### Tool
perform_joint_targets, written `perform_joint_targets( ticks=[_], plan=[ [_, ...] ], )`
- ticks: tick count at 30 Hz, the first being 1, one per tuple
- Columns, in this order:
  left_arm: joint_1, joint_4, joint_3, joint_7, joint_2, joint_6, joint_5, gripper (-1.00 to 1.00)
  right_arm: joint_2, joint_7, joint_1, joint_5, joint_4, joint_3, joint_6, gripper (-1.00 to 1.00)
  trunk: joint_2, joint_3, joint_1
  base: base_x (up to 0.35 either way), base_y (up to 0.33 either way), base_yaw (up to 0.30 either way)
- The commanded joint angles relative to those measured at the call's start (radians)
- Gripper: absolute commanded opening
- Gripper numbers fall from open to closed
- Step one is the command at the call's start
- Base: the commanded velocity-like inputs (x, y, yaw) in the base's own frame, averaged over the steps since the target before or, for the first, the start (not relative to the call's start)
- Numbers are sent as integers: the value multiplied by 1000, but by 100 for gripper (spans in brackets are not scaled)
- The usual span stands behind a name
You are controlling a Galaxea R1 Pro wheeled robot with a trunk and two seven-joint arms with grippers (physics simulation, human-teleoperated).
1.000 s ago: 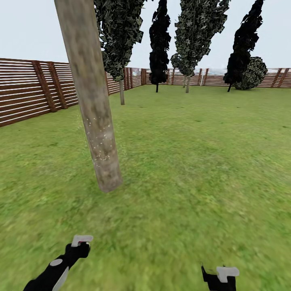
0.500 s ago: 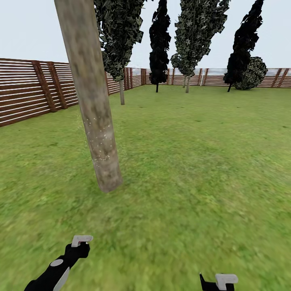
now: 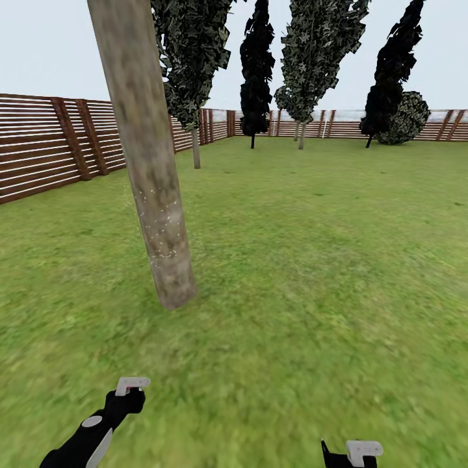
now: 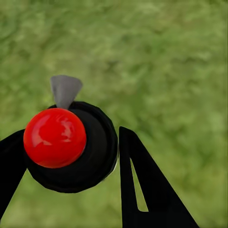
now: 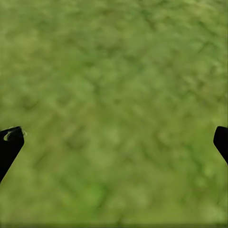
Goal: In the garden, pick up the pesticide atomizer on the floor and spray pesticide onto both trees until each tree trunk is fully covered.
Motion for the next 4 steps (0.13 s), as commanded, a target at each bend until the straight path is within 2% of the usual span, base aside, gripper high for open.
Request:
perform_joint_targets(
  ticks=[1,4],
  plan=[
    [0,0,0,0,0,-1,0,-100,0,0,0,0,0,0,0,100,0,0,0,0,0,0],
    [0,1,0,0,0,-1,0,-100,0,0,0,0,0,0,0,100,0,0,0,0,0,0]
  ],
)
